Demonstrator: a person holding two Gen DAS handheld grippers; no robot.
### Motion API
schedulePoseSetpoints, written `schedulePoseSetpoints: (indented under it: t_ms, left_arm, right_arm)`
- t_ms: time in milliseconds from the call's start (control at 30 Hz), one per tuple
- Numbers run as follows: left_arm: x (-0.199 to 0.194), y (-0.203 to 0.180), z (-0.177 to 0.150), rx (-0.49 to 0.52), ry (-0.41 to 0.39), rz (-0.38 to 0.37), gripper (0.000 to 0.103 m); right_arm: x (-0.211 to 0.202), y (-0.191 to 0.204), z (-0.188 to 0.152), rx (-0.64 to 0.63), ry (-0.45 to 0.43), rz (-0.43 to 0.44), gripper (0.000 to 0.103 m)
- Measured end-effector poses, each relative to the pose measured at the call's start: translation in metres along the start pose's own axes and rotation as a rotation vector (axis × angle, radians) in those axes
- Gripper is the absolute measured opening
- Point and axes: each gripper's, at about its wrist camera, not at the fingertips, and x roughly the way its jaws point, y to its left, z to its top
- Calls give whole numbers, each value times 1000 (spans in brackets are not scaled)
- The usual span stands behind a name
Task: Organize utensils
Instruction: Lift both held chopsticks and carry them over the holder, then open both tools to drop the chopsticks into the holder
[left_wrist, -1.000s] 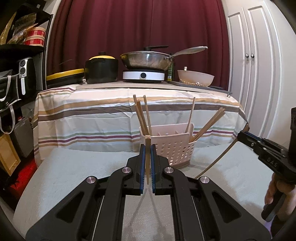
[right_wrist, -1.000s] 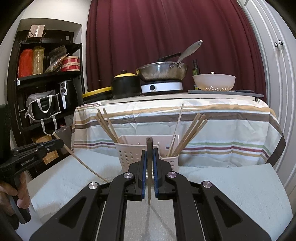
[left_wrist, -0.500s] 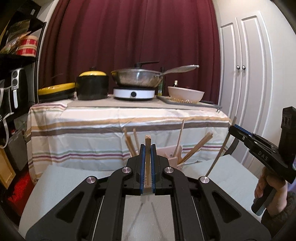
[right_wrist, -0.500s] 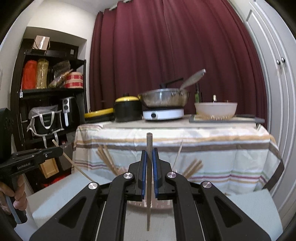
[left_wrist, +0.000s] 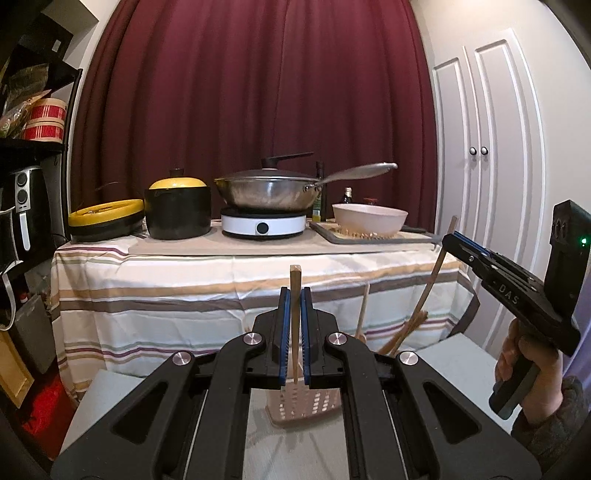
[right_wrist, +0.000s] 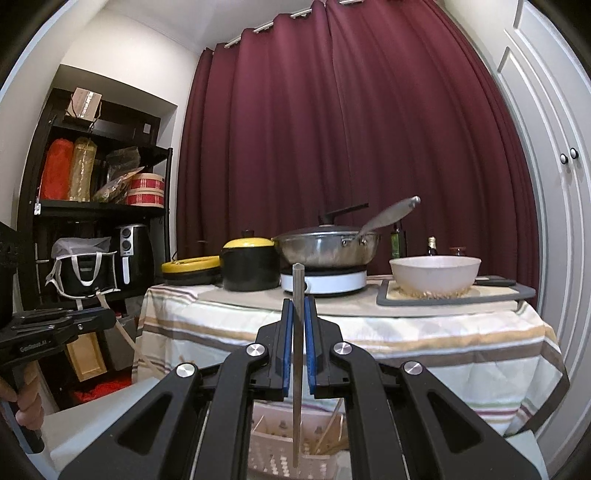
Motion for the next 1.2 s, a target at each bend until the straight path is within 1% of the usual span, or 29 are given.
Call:
schedulePoseSetpoints:
  t_ms: [200, 367, 567, 767, 900, 933, 967, 1000, 1033, 1067, 1100, 1133, 1167, 1200]
  left_arm:
    - [18, 1, 13, 3, -18, 17, 6]
    - [44, 2, 12, 4, 3, 21, 6]
    - [72, 1, -4, -7, 57, 14, 6]
    - [92, 5, -24, -22, 101, 18, 6]
    - [104, 6, -38, -32, 143, 5, 6]
    - [105, 6, -41, -35, 145, 10, 10]
    - [107, 6, -43, -38, 150, 11, 21]
    - [108, 7, -45, -42, 154, 12, 27]
    - [108, 8, -46, -51, 153, 12, 36]
    - [108, 8, -47, -57, 152, 13, 40]
    - [108, 9, -47, -61, 152, 13, 41]
    - [108, 8, -48, -60, 151, 12, 43]
    - [108, 8, -47, -59, 151, 14, 47]
    - [107, 8, -47, -58, 148, 15, 49]
  right_arm:
    - [22, -6, 3, -4, -7, -3, 7]
    - [39, -11, -4, -3, -1, 1, 7]
    - [59, -19, -23, 15, 36, -1, 7]
    - [75, -24, -49, 29, 96, -11, 7]
    - [84, -26, -65, 41, 142, -9, 7]
    - [85, -26, -69, 45, 154, -8, 8]
    - [85, -26, -72, 46, 157, -9, 10]
    - [85, -26, -73, 45, 160, -11, 18]
    - [84, -26, -74, 45, 162, -13, 29]
    - [82, -25, -74, 48, 158, -16, 34]
    - [80, -25, -74, 51, 153, -19, 37]
    - [78, -24, -73, 49, 151, -19, 38]
    - [76, -23, -72, 46, 152, -21, 39]
    - [75, -22, -71, 45, 151, -21, 43]
